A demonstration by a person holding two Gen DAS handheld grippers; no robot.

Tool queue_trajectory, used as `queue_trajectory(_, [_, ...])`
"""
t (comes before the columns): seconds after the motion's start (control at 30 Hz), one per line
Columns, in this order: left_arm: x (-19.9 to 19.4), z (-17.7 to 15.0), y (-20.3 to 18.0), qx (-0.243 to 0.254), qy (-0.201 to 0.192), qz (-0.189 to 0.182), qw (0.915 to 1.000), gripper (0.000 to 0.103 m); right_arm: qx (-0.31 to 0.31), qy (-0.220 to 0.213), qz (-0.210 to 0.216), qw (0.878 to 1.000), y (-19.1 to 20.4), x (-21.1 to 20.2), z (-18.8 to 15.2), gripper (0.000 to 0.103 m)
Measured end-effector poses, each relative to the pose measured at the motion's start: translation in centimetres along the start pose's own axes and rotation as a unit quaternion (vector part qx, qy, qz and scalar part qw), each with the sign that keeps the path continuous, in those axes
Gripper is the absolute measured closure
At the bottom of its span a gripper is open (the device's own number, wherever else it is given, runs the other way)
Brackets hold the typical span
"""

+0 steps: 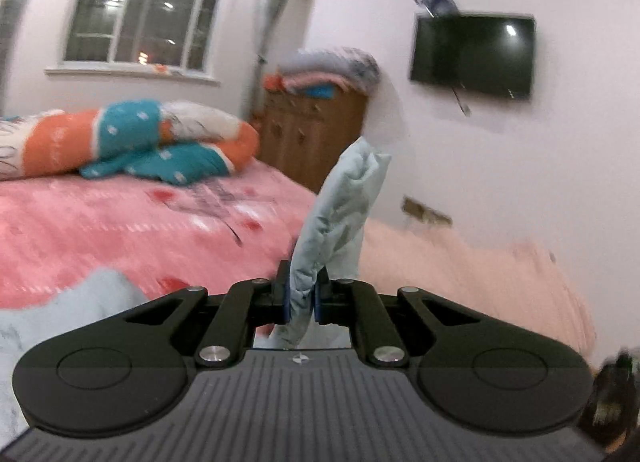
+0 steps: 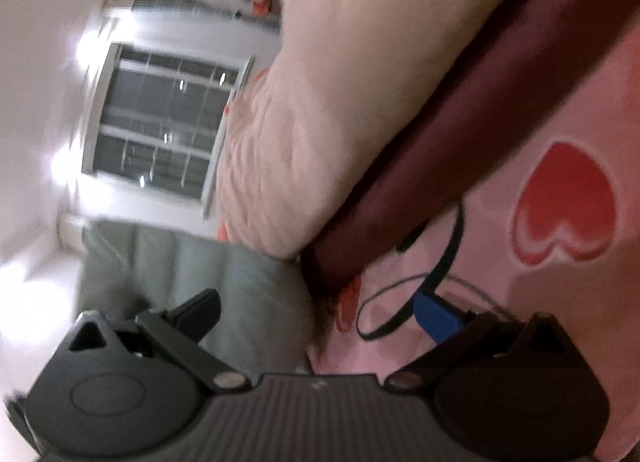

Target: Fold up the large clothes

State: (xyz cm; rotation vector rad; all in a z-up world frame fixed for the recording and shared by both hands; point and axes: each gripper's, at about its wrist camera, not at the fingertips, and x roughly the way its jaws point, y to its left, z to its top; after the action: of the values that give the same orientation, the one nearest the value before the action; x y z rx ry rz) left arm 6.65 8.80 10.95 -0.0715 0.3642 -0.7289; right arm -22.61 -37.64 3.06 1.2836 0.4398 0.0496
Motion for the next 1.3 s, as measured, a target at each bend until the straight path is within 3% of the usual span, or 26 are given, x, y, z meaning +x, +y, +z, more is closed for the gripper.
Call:
queue_trajectory(0.3, [-2.3,5.4,7.8,-0.053,-0.083,0.085,0.9915,0.095,-0.094,0.066,-0.028,0.993,2.6,3.6,-2.2,0.001])
queue_trajectory(0.57, [-6.4,5.1,15.3,-0.107,-0.119,0.206,0.9653,0.095,-0.134,0.106,-0.043,0.984,3.8,6.2,-3.9,0.001])
queue_trajectory(0.73, [-7.4,2.0,18.3,-0.152,-0.097,0.282,0.9421,0.095,-0.174,0.118,-0.062,0.976,4.5,7.3,-4.9,0.001])
queue_trajectory(0.87, [-8.2,-2.0,19.8,-0.184,-0.058,0.320,0.9278,0.095,-0.210,0.128,-0.082,0.966,5.3,8.2,-5.9,0.001])
queue_trajectory(1.03, [-6.8,-6.1,19.7,-0.193,-0.004,0.338,0.9209,0.094,-0.266,0.134,-0.103,0.949,6.4,9.2,-7.7,0.001])
queue_trajectory(1.13, [-6.2,-7.6,19.4,-0.182,0.015,0.343,0.9214,0.093,-0.288,0.139,-0.111,0.941,6.8,9.8,-8.6,0.001])
queue_trajectory(1.3, [-7.8,-8.9,19.4,-0.179,0.025,0.343,0.9217,0.091,-0.295,0.139,-0.118,0.938,6.8,10.2,-8.9,0.001])
